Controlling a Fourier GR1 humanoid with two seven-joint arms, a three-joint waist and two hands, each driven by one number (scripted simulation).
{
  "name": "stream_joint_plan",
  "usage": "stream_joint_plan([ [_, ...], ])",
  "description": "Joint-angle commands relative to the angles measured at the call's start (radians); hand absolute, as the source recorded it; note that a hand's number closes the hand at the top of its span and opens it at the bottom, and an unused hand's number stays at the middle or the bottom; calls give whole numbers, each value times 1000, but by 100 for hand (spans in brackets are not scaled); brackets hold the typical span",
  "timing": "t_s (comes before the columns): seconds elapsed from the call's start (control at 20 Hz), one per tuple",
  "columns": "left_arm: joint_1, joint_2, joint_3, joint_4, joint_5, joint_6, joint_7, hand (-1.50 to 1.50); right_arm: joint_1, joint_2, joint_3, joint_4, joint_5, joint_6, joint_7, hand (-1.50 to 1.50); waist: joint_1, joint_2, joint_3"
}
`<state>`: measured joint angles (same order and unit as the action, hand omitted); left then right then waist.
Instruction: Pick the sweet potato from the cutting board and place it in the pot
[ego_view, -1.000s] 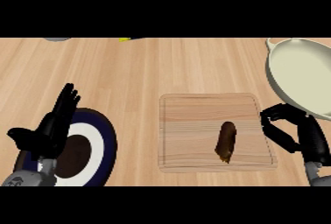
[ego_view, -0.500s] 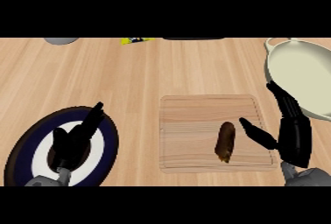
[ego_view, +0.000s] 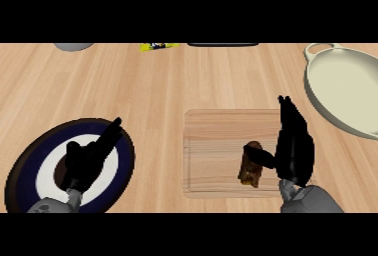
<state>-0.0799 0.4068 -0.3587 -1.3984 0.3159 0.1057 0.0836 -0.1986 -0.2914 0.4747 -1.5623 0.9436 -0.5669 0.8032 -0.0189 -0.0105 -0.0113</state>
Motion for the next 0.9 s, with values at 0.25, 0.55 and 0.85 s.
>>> stream_joint_plan([
  [0.25,-23,-27,-9,31,-22,-13,-10,0,-148,285,-34,25,180,351,492,-150,16,8,9],
  [0.55,24,-22,-2,8,-15,-35,-24,0,-43,286,-43,36,104,474,500,-150,16,7,10],
  [0.85,-29,-47,31,33,-31,-39,13,0,55,214,-75,-126,165,534,471,-150,9,8,11],
])
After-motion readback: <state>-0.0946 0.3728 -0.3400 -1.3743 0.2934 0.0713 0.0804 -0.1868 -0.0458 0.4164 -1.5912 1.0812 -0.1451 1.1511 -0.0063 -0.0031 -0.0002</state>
